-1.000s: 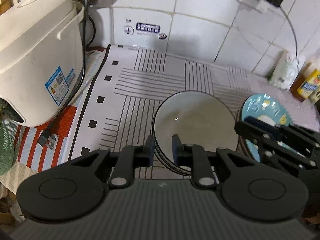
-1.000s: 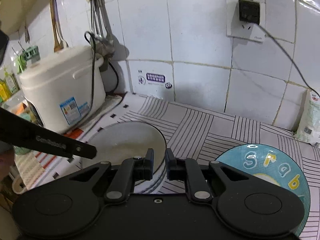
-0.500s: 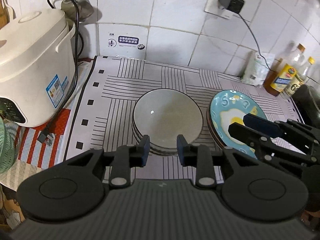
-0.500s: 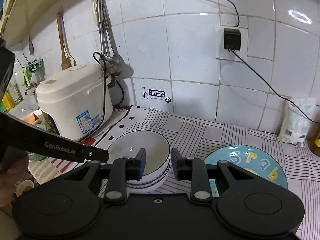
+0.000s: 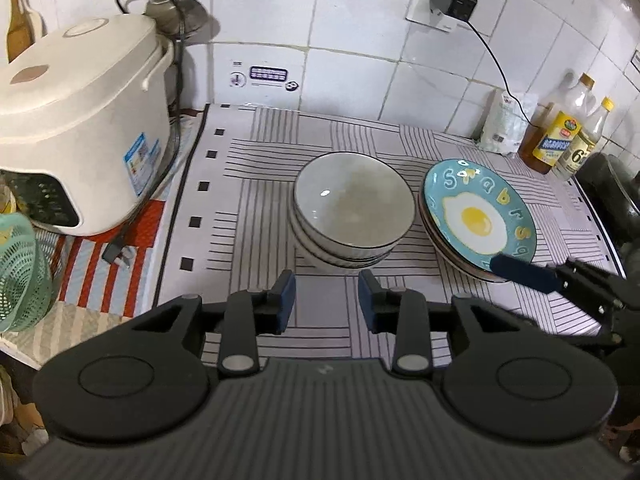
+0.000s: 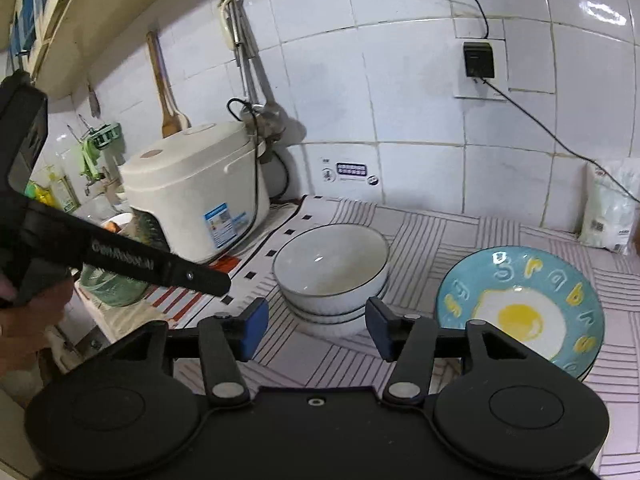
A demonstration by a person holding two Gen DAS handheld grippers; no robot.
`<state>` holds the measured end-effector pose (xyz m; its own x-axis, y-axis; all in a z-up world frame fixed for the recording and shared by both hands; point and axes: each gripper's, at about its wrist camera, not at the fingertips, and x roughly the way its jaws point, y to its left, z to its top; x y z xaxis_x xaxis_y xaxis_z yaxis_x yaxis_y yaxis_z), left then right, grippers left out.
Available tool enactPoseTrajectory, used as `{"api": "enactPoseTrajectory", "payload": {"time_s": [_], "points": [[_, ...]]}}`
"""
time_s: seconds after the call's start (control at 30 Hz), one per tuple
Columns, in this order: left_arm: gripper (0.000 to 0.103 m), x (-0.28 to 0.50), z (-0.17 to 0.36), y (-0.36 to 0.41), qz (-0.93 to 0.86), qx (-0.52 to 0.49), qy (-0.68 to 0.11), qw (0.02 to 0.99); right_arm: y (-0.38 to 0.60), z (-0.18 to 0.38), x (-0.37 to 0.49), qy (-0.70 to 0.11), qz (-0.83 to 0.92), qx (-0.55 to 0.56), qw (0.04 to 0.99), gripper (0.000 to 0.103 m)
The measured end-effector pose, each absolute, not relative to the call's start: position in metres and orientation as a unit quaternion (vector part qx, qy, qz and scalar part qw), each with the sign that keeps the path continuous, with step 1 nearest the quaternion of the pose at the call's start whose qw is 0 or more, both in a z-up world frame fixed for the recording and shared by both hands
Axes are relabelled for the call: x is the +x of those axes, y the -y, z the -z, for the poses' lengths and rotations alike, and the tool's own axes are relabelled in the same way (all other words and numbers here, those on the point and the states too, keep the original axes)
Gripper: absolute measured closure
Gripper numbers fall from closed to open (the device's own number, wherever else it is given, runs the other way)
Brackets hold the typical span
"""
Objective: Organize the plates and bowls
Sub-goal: 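Move both grippers to the three-bowl stack and grip its rim, then lift the bowl stack with both grippers and carry it over the plates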
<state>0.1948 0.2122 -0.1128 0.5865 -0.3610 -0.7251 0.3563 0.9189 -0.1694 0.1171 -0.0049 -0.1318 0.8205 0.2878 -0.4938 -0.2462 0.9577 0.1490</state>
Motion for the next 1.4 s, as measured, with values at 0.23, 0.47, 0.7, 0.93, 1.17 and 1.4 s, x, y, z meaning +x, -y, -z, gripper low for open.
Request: {"api": "enactPoseTrajectory", "payload": {"time_s": [0.23, 0.47, 0.7, 0.93, 1.17, 1.4], "points": [[0.067, 0.196, 0.123, -0.225, 0.219, -0.020, -0.401, 0.889, -0.010, 0.161, 0.114, -0.266, -0.153, 0.016, 0.952, 0.040], [0.063, 0.208, 0.135, -0.226, 0.231, -0.045, -0.390, 0.890, -0.031, 0.189, 0.126, -0.270, -0.124, -0.024, 0.954, 0.030], [0.058, 0.237, 0.146, -0.223, 0.231, -0.084, -0.399, 0.883, -0.036, 0.220, 0.153, -0.278, -0.119, -0.010, 0.953, 0.029], [0.057, 0.277, 0.174, -0.214, 0.216, -0.104, -0.417, 0.877, -0.039, 0.246, 0.185, -0.304, -0.105, 0.017, 0.947, 0.028], [0.059, 0.301, 0.196, -0.204, 0.218, -0.125, -0.430, 0.867, -0.035, 0.252, 0.211, -0.300, -0.096, 0.042, 0.948, 0.015], [0.061, 0.318, 0.213, -0.196, 0.218, -0.135, -0.439, 0.861, -0.040, 0.258, 0.226, -0.288, -0.087, 0.032, 0.953, 0.013]]}}
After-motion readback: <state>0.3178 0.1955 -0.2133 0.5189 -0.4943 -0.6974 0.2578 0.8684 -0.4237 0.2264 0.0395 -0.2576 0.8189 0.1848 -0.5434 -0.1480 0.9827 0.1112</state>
